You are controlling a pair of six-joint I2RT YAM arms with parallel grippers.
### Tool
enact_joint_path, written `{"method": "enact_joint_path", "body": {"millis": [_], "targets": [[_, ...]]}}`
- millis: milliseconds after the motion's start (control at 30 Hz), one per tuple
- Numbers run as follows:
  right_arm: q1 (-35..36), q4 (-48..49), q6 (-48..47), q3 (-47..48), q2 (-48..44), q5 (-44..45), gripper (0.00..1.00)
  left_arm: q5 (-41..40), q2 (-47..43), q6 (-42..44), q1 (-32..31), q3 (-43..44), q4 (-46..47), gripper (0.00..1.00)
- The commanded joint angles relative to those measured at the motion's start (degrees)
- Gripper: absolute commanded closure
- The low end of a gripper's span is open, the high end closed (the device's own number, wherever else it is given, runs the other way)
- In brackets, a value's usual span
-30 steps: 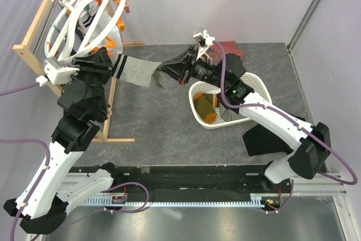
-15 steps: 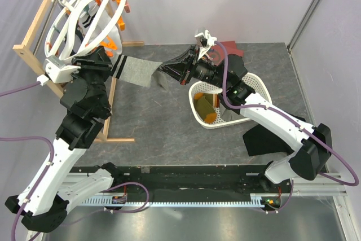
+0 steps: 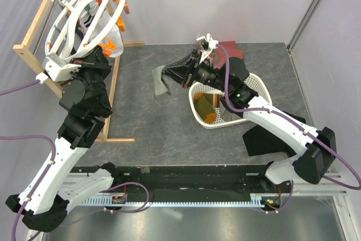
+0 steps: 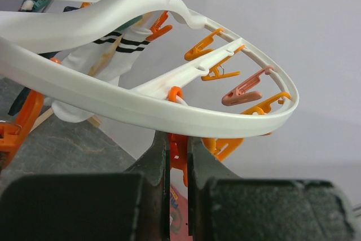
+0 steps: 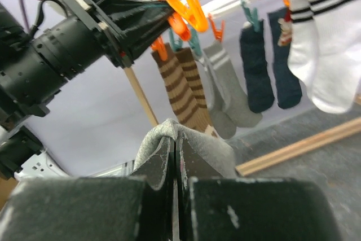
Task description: Remove the socks clipped to the hanger
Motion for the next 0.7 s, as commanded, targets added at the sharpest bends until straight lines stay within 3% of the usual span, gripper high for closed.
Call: {"method": "enact_joint_path", "body": {"millis": [0, 100, 300, 533, 633, 667], "targets": [[0.20, -6.84, -4.81, -2.75, -6.63, 7.48, 0.98, 0.64, -0.47, 2.14, 0.01, 0.75, 1.34, 0.93], [-0.15, -22.53, -9.12, -4.60, -9.81, 21.61, 0.96, 3.02, -1.17, 1.09, -0.08, 1.11, -1.46, 0.85], [-1.47, -37.07, -14.14, -9.87, -14.73, 42.11, 0.90, 6.79, -2.49, -1.20, 0.01, 0.85, -6.75, 0.72], [-7.08, -42.54, -15.28, -15.23, -14.12, 57.94, 0.88, 11.63, -5.39, 2.49, -0.08, -0.56, -8.16, 0.62], [-9.90, -43.95, -13.62, -16.38, -11.84, 63.04, 0.79, 13.56, -6.44, 4.51, 0.01, -0.83, -8.95, 0.55], [-10.26, -44.47, -13.18, -15.95, -10.44, 63.65, 0.70, 14.70, -6.62, 5.12, 0.01, -0.91, -9.04, 0.52]]}}
